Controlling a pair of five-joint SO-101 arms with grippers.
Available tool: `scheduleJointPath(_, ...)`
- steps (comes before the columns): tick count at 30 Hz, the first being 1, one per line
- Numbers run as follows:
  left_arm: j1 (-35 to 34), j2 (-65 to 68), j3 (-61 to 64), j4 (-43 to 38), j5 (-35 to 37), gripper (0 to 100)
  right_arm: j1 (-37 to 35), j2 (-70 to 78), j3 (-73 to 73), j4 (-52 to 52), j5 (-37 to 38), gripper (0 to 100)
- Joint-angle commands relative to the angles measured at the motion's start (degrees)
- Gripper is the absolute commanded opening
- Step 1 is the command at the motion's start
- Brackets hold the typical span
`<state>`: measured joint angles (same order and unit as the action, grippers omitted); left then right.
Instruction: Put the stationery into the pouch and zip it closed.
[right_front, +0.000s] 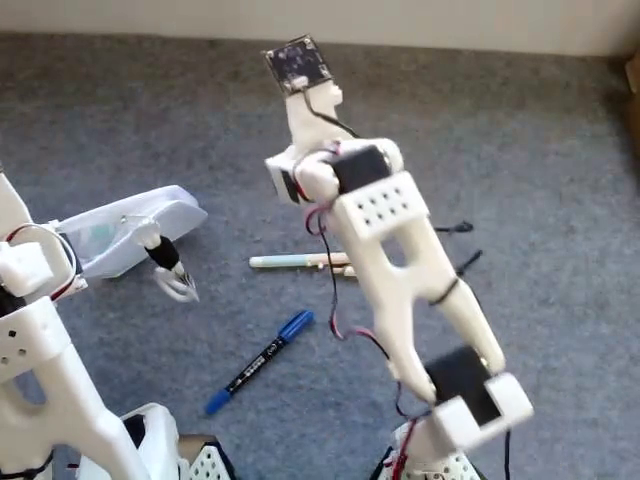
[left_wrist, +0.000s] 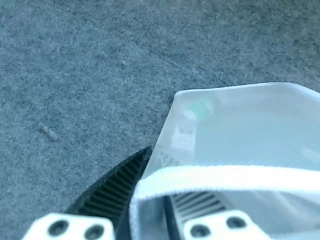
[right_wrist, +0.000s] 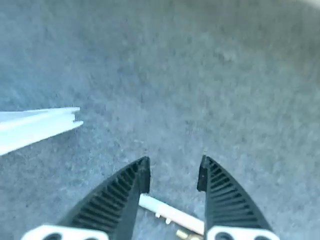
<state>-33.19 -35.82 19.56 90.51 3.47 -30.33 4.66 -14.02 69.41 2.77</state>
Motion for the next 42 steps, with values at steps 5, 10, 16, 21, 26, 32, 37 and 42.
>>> scheduleJointPath(5, -0.92, 1.54, 0.92, -0.62, 0.53, 1, -0.57, 9.54, -17.1, 16.66, 9.76, 14.9)
scheduleJointPath(10, -0.92, 1.54, 0.92, -0.62, 0.35, 1, -3.56, 14.11, -17.71, 22.99, 17.05, 14.9)
scheduleJointPath(16, -0.92, 1.54, 1.36, -0.7, 0.35, 1, -7.6, 19.56, -17.71, 26.51, 21.45, 14.9)
scheduleJointPath(21, -0.92, 1.54, 1.54, -0.7, 0.35, 1, -10.24, 26.33, -18.07, 26.15, 21.45, 14.9)
scheduleJointPath(26, -0.92, 1.54, 1.54, -0.7, 0.26, 1, -11.12, 33.71, -18.24, 23.34, 21.45, 14.9)
scheduleJointPath(32, -0.92, 1.54, 1.54, -0.7, 0.26, 1, -10.24, 39.96, -18.24, 15.34, 21.36, 14.9)
scheduleJointPath(37, -0.92, 1.54, 1.54, -0.7, 0.26, 1, -10.07, 41.36, -18.24, 15.16, 21.36, 13.5)
scheduleJointPath(42, -0.92, 1.54, 1.54, -0.7, 0.26, 1, -10.07, 41.36, -18.24, 14.73, 21.36, 1.5)
